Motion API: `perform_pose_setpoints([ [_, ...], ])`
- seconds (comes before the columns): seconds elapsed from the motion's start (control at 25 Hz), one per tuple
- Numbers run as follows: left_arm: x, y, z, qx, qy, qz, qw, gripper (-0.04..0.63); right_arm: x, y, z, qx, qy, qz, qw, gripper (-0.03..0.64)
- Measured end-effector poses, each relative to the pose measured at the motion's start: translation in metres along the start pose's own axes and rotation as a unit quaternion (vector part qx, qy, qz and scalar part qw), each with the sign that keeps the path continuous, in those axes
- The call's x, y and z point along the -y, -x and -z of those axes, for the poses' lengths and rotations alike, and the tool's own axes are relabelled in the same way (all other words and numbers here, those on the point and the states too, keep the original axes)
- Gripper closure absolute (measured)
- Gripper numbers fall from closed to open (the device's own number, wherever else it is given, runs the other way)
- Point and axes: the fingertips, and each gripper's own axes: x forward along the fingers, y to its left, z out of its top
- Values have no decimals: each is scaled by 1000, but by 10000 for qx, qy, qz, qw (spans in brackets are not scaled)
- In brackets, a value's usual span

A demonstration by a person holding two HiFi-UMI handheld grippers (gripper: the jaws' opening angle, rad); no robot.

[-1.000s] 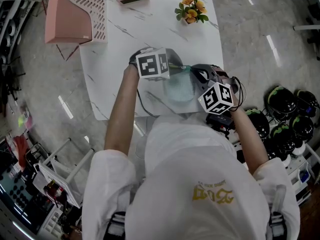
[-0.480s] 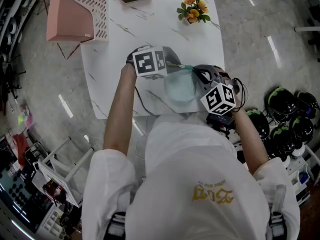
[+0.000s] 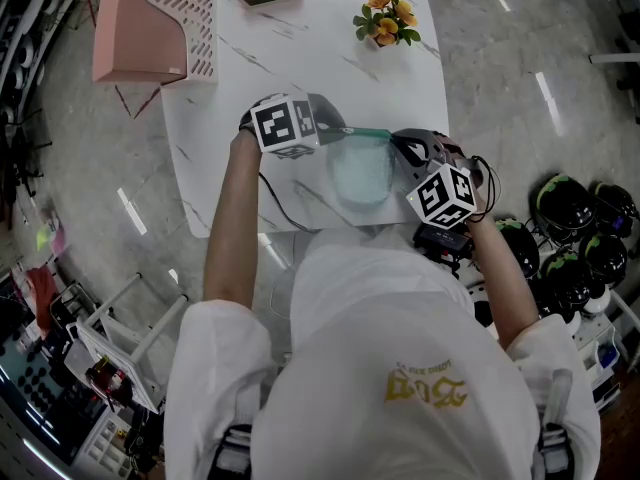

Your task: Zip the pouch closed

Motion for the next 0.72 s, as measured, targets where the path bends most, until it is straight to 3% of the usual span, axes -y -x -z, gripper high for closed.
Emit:
perform_pose_setpoints([
  [0.44, -5, 13, 31, 63, 518, -158, 9985, 537, 7, -2, 19, -139, -297, 8, 9995, 592],
  [0.72, -4, 11, 43, -26, 608, -330, 9976, 535, 2, -13, 19, -212, -411, 35, 9989, 591],
])
